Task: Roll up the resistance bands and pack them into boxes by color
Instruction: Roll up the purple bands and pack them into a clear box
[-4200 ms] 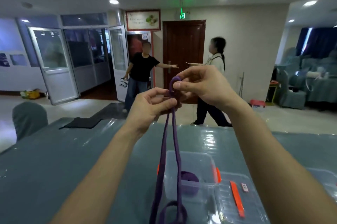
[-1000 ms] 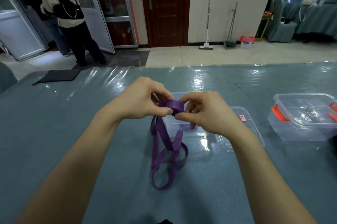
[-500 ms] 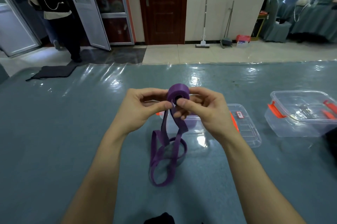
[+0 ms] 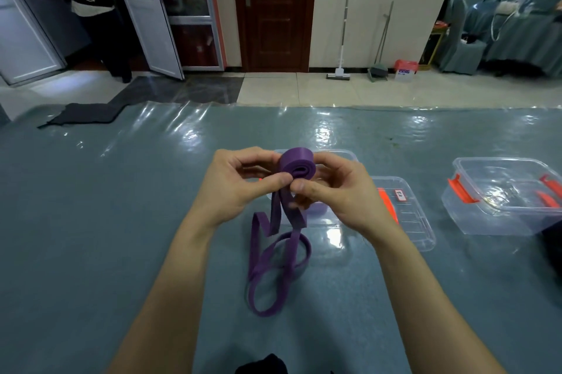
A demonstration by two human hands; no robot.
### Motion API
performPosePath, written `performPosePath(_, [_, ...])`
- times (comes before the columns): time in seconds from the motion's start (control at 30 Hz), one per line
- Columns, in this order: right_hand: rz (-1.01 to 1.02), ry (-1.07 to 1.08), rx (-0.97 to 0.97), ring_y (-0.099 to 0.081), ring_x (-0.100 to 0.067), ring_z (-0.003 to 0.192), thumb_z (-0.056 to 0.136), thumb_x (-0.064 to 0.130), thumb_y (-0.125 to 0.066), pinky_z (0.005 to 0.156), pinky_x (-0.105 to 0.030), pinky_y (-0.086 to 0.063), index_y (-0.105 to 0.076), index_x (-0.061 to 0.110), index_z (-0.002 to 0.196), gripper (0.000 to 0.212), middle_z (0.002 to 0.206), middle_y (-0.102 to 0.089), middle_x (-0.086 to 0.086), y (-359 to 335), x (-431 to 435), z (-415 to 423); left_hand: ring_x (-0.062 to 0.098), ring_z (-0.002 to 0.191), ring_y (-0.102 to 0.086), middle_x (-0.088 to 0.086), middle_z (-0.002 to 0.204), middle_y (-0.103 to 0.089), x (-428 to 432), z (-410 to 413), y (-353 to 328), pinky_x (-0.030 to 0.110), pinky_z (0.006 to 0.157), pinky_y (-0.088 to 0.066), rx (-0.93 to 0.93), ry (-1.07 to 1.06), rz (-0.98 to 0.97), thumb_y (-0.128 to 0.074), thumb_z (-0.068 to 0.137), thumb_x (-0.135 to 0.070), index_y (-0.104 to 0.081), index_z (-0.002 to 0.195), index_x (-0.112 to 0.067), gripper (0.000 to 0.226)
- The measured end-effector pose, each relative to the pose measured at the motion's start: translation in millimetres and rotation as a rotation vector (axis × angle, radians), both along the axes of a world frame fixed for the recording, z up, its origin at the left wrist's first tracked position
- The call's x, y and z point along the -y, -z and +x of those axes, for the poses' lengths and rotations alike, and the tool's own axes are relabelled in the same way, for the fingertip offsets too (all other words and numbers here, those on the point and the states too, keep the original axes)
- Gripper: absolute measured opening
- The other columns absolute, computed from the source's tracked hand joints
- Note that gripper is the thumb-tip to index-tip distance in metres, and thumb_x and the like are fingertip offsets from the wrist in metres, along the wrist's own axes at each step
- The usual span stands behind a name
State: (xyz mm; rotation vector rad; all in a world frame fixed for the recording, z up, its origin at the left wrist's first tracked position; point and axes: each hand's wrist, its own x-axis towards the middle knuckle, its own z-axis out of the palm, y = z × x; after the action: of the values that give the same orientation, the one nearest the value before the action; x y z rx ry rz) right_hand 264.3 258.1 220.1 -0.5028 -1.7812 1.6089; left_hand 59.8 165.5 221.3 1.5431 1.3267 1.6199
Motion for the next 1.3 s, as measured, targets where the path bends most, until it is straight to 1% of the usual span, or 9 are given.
performPosePath(0.13, [0.346, 0.139, 0.291, -0.076, -0.021, 0.078, 0.075, 0.037, -0.097, 0.074, -0.036, -0.064, -0.075, 0.034, 0.127, 0.056, 0.116, -0.075, 0.010, -33, -17, 10, 0.017, 0.083, -0.078, -0.001, 0.091, -0.082, -10, -13, -38, 0.037, 0.084, -0.064, -0.421, -0.049, -0.062, -0.097, 0.081, -0.015, -0.087, 0.103, -0.017, 0.024])
performPosePath(0.27, [0.647, 0.119, 0.501, -0.072, -0.010, 0.072, 0.083, 0.033, -0.093, 0.072, -0.033, -0.061, -0.080, 0.029, 0.107, 0.027, 0.079, -0.073, 0.020, -82, -32, 0, 0.008, 0.078, -0.076, -0.008, 0.084, -0.081, -28, -14, -106, 0.040, 0.080, -0.064, -0.875, 0.006, -0.156, -0.095, 0.082, -0.022, -0.087, 0.101, -0.020, 0.021])
performPosePath(0.37, [0.761, 0.152, 0.428, -0.074, -0.005, 0.073, 0.086, 0.030, -0.091, 0.075, -0.030, -0.062, -0.079, 0.023, 0.105, 0.023, 0.076, -0.076, 0.012, -125, -46, -7, 0.000, 0.079, -0.075, -0.017, 0.082, -0.079, -39, -18, -164, 0.032, 0.077, -0.064, -1.015, -0.021, -0.086, -0.094, 0.082, -0.030, -0.085, 0.099, -0.029, 0.019])
performPosePath(0.47, [0.650, 0.136, 0.152, -0.080, -0.014, 0.084, 0.090, 0.023, -0.088, 0.083, -0.031, -0.066, -0.079, 0.020, 0.113, 0.026, 0.091, -0.081, 0.003, -172, -65, -8, 0.002, 0.088, -0.077, -0.017, 0.092, -0.081, -50, -31, -217, 0.026, 0.081, -0.063, -0.877, -0.058, 0.064, -0.089, 0.082, -0.045, -0.084, 0.107, -0.032, 0.028])
performPosePath(0.6, [0.586, 0.193, -0.115, -0.077, -0.026, 0.103, 0.090, 0.023, -0.088, 0.093, -0.047, -0.063, -0.081, 0.017, 0.116, 0.027, 0.105, -0.081, -0.003, -219, -78, -19, 0.018, 0.097, -0.079, 0.002, 0.104, -0.084, -72, -31, -235, 0.032, 0.090, -0.062, -0.402, -0.036, 0.232, -0.089, 0.088, -0.043, -0.084, 0.113, -0.027, 0.030])
performPosePath(0.8, [0.398, 0.105, -0.387, -0.079, -0.031, 0.099, 0.092, 0.013, -0.084, 0.081, -0.035, -0.064, -0.077, 0.003, 0.118, 0.028, 0.106, -0.081, -0.015, -247, -67, -25, 0.024, 0.092, -0.082, 0.010, 0.108, -0.084, -77, -23, -236, 0.025, 0.070, -0.063, 0.029, 0.018, 0.279, -0.094, 0.079, -0.054, -0.084, 0.118, -0.025, 0.049])
performPosePath(0.87, [0.329, 0.079, -0.405, -0.079, -0.032, 0.100, 0.094, 0.012, -0.082, 0.083, -0.035, -0.064, -0.076, 0.000, 0.120, 0.030, 0.109, -0.080, -0.017, -237, -59, -25, 0.025, 0.098, -0.082, 0.010, 0.111, -0.084, -75, -18, -228, 0.027, 0.075, -0.063, 0.086, 0.058, 0.247, -0.096, 0.077, -0.052, -0.084, 0.118, -0.022, 0.052])
performPosePath(1.1, [0.027, 0.109, -0.419, -0.079, -0.035, 0.099, 0.089, 0.020, -0.085, 0.088, -0.038, -0.064, -0.078, 0.006, 0.116, 0.032, 0.109, -0.079, -0.020, -108, -22, -19, 0.027, 0.106, -0.082, 0.009, 0.112, -0.084, -45, 2, -130, 0.029, 0.087, -0.064, 0.109, 0.047, 0.076, -0.099, 0.072, -0.048, -0.086, 0.116, -0.022, 0.053])
performPosePath(1.3, [0.145, 0.044, 0.150, -0.079, -0.035, 0.082, 0.080, 0.035, -0.095, 0.080, -0.047, -0.067, -0.077, 0.029, 0.121, 0.045, 0.110, -0.080, -0.003, -22, -20, 28, 0.019, 0.088, -0.078, -0.001, 0.093, -0.083, -21, 1, -42, 0.042, 0.085, -0.065, -0.326, 0.028, -0.177, -0.099, 0.076, -0.035, -0.088, 0.099, -0.030, 0.026])
